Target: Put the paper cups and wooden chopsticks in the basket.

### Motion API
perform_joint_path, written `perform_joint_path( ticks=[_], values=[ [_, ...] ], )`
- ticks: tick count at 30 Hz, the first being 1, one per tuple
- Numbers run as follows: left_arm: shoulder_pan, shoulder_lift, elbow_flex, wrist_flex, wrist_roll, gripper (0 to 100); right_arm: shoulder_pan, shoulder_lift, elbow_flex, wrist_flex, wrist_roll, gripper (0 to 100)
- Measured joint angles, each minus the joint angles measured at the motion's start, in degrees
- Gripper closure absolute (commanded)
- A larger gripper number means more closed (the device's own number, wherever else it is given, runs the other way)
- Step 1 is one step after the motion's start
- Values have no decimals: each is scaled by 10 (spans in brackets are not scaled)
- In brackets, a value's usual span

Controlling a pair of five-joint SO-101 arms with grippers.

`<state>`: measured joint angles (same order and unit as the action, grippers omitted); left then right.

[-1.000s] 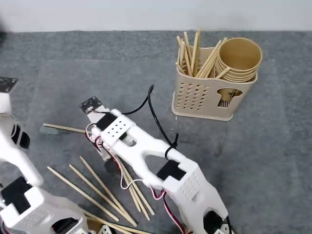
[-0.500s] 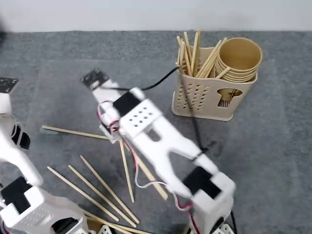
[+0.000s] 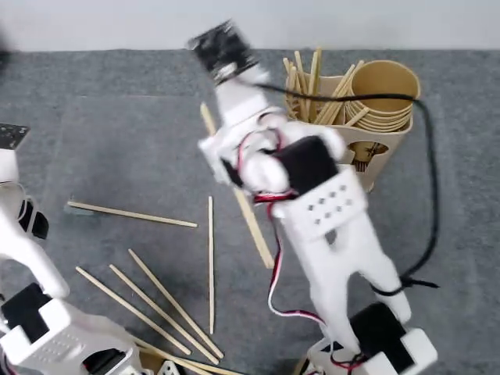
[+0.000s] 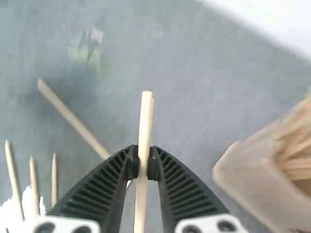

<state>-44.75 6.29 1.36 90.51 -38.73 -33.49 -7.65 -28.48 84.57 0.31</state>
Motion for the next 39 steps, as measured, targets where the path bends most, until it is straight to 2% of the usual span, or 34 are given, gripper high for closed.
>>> perform_joint_path(
  ticks=[7, 14, 19, 27, 34, 36, 39],
  values=[
    [0, 0, 13, 0, 0, 855, 88, -2, -113, -78, 16, 991],
    [0, 0, 13, 0, 0, 855, 168, -13, -122, -190, 30, 991],
    [0, 0, 13, 0, 0, 855, 199, -25, -120, -263, 33, 991],
    [0, 0, 13, 0, 0, 855, 269, -25, 36, -436, 33, 991],
    [0, 0, 13, 0, 0, 855, 271, -25, 206, -546, 33, 987],
    [0, 0, 13, 0, 0, 855, 273, -25, 248, -577, 36, 957],
    [3, 0, 13, 0, 0, 855, 272, -25, 294, -596, 58, 838]
  ],
)
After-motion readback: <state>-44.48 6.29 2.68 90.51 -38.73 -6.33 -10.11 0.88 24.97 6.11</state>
